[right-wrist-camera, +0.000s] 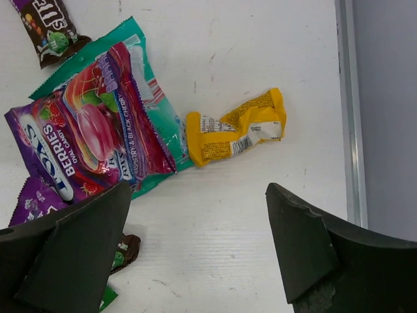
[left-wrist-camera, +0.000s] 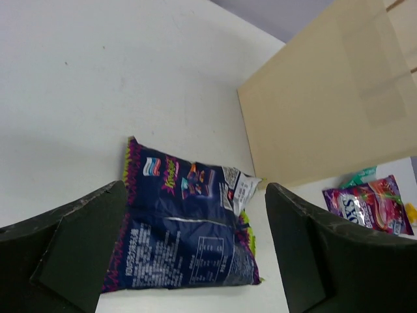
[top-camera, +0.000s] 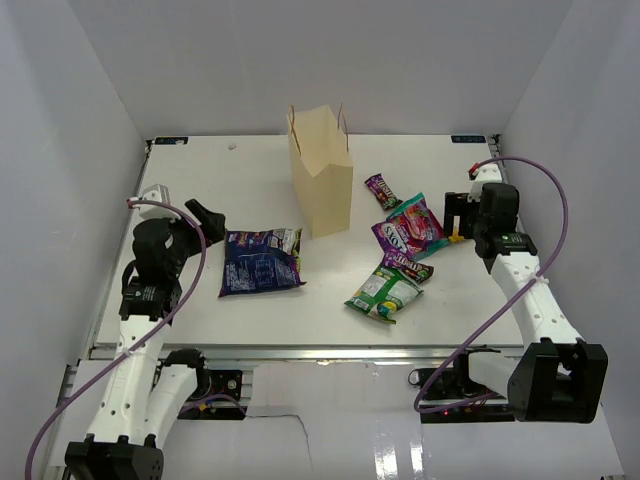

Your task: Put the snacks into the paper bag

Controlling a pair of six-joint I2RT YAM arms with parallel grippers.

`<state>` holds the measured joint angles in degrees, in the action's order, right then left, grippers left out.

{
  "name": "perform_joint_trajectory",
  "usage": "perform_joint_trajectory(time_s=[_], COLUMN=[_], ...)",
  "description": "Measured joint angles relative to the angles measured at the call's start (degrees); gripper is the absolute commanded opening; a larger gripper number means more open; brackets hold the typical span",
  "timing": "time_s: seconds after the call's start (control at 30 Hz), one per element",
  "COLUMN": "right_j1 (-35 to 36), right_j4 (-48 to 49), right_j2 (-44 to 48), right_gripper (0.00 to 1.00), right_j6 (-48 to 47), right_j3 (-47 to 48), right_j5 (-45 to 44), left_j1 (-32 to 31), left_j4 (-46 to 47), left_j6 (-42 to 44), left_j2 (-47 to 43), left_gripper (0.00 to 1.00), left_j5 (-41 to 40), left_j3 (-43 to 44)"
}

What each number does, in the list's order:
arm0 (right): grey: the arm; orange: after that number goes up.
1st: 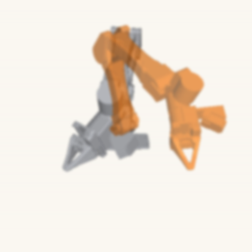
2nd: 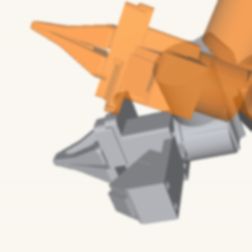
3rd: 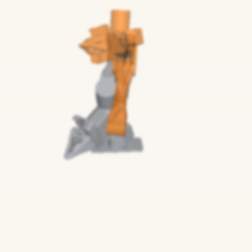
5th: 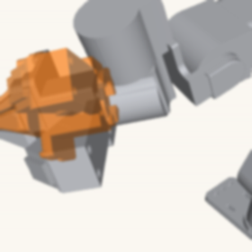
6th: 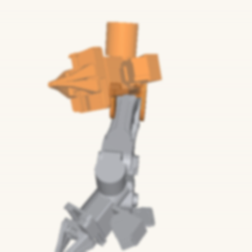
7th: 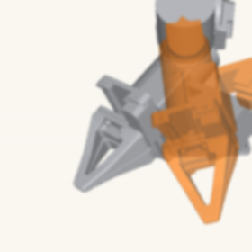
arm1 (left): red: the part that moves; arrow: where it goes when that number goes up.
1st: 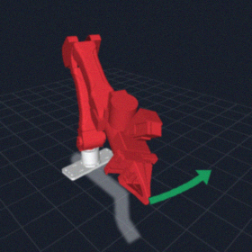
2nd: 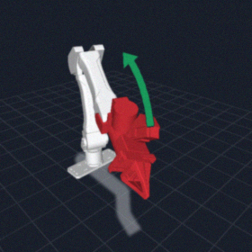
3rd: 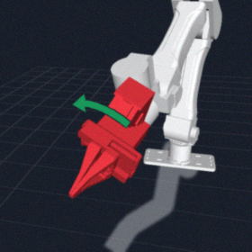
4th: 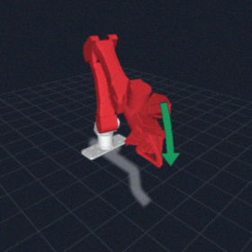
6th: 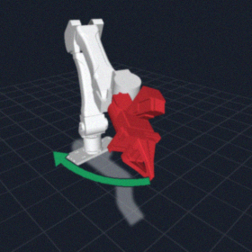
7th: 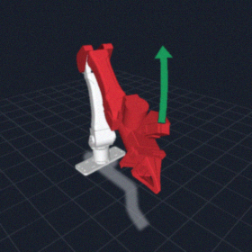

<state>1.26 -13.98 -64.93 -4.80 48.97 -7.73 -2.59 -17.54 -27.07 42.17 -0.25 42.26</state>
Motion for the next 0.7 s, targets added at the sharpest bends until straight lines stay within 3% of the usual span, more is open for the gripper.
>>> perform_joint_trajectory(time_s=[0.17, 0.37, 0.47, 0.7], right_j1=[0.0, 1.3, 2.3, 2.3], right_j4=[-2.8, -13.7, -19.1, -22.3], right_j2=[0.0, 0.0, 0.1, 0.1], right_gripper=[0.90, 0.90, 0.90, 0.90], right_j6=[-5.7, -25.2, -32.3, -37.9], right_j3=[0.4, 3.2, 3.3, 1.7], right_j5=[6.4, 29.7, 37.6, 44.8], left_j1=[0.0, 0.0, 0.0, -0.1], left_j4=[-5.1, -13.1, -18.3, -21.0], left_j6=[-4.8, -21.5, -35.5, -51.2], left_j2=[-1.1, -1.7, 2.3, 14.6], left_gripper=[0.98, 0.98, 0.96, 0.96], left_j5=[2.3, 2.2, 2.4, 6.2], left_j3=[-1.7, -4.2, -5.1, -7.9])
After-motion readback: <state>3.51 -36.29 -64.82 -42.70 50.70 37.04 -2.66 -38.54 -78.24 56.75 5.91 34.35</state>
